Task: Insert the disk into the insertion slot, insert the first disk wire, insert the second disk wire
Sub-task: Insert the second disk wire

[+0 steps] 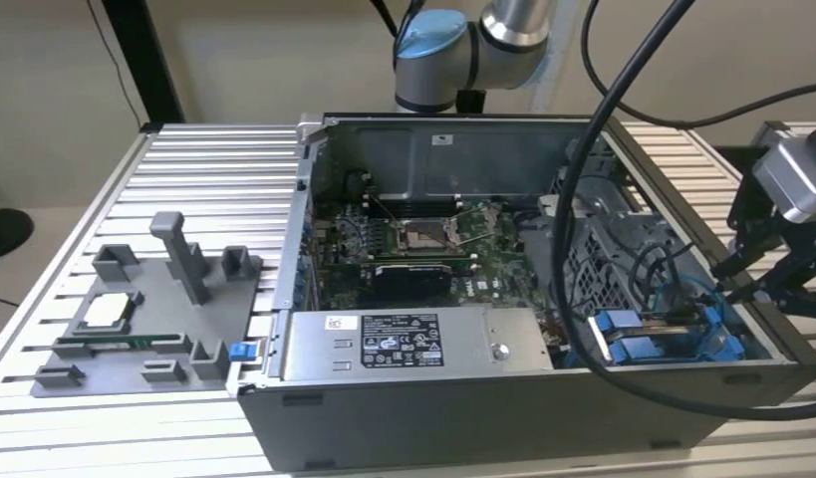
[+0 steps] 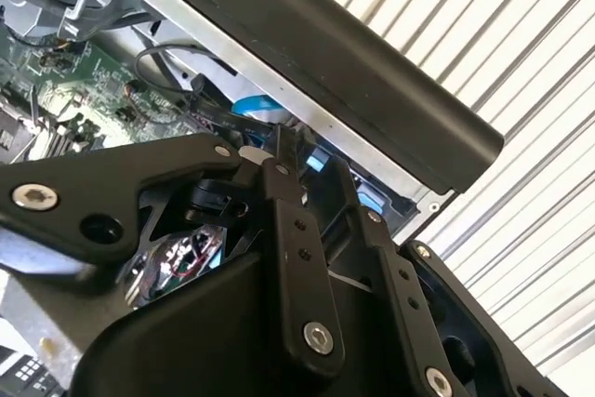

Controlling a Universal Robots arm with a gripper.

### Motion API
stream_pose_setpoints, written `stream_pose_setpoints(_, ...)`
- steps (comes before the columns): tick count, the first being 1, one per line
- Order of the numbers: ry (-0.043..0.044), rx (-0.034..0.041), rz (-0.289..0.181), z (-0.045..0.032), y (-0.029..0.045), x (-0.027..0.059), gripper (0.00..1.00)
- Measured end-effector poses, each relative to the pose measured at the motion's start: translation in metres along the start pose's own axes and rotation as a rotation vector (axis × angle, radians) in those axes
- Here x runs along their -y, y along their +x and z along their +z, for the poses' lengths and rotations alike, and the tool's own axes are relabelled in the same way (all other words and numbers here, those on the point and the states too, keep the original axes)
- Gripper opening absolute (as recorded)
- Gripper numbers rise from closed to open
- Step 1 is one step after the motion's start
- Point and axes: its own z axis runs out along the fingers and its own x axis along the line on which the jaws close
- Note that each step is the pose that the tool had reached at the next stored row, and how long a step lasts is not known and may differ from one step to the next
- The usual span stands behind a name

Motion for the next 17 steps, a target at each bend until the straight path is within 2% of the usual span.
stream_pose_setpoints(2,0.0005,0.0014,0.001,0.0006,0.0003,0.0000,1.00)
stream_pose_setpoints(4,0.0009,0.0063,0.002,0.0008,0.0003,0.0006,1.00)
stream_pose_setpoints(7,0.0018,0.0236,0.004,0.0009,0.0008,0.0021,1.00)
stream_pose_setpoints(8,0.0021,0.0264,0.005,0.0009,0.0011,0.0023,0.00)
stream_pose_setpoints(17,0.0034,0.0269,0.009,0.0010,0.0023,0.0026,0.00)
